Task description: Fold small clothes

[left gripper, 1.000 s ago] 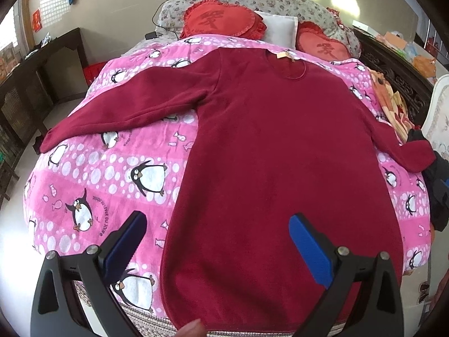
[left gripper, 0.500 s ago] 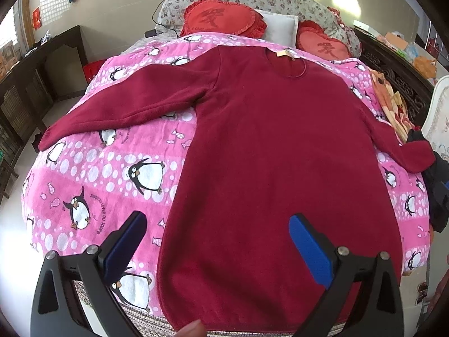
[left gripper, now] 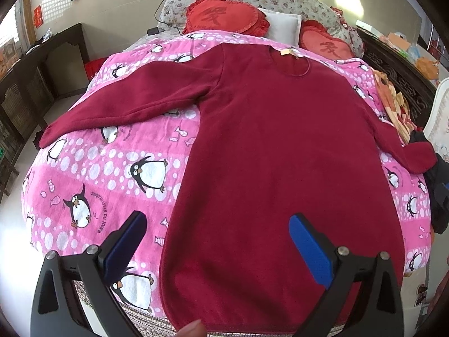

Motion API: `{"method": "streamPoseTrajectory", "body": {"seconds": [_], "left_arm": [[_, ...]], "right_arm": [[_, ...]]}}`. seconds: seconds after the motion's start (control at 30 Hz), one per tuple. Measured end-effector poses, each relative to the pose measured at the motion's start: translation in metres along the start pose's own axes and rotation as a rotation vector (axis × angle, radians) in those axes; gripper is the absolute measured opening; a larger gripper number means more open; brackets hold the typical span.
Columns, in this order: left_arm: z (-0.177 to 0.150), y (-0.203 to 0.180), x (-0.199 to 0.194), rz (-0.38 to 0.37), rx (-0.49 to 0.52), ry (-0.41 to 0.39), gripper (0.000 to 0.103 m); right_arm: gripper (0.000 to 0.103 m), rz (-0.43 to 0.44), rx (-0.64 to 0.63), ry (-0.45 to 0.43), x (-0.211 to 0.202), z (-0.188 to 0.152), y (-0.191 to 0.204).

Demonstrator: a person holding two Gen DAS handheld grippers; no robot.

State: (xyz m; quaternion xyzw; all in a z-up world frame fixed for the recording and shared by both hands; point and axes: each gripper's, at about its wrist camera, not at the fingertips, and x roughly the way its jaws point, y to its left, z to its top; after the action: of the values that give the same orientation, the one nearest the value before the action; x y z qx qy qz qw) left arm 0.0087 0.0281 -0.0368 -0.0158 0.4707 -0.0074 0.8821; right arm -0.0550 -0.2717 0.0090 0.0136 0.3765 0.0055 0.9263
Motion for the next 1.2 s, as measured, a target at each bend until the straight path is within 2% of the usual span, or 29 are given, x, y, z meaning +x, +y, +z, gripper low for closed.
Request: {"method": "streamPoseTrajectory", "body": {"seconds": [0.4,0.77,1.03,1.2], "left_arm": [[0.000,0.001,0.004,0.000,-0.003,0.008,0.103],[0.007,0.013,0.024,0.019,-0.018,0.032,0.103],[0.031,0.041,0.050,0.072,-0.043,0.023,0.103],[0.055,0.066,0.070,0.144,-0.041,-0.010,0.103]], "right_arm": [[0.070,0.009,-0.002,0.006,0.005,0.001,0.004],[0.070,0.024,-0.020,0.017,0.024,0.012,0.017],[0.070,0.049,0.006,0.035,0.073,0.032,0.026],[0.070,0.052,0.011,0.039,0.118,0.045,0.037]]}}
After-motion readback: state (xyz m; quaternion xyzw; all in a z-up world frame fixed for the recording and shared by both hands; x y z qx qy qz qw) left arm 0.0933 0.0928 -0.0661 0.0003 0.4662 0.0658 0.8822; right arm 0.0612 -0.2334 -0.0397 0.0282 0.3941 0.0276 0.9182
